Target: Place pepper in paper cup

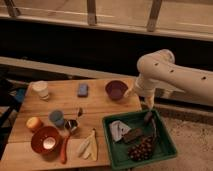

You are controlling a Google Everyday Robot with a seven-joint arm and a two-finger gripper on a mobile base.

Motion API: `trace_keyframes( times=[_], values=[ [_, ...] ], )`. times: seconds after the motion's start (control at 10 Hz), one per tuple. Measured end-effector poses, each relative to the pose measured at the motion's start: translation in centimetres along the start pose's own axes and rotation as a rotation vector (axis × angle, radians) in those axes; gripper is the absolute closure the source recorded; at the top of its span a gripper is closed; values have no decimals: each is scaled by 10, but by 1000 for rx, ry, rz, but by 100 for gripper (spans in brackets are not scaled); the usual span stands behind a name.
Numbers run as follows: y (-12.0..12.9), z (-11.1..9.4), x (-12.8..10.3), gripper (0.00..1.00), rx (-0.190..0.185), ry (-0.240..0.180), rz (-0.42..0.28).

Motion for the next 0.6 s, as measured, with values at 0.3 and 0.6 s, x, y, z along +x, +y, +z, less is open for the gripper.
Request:
trace_keyframes(
  times=[0.3, 0.6],
  values=[
    [43, -2, 22, 20, -7, -4, -128],
    [108, 2, 70, 20, -35, 20, -313]
  ],
)
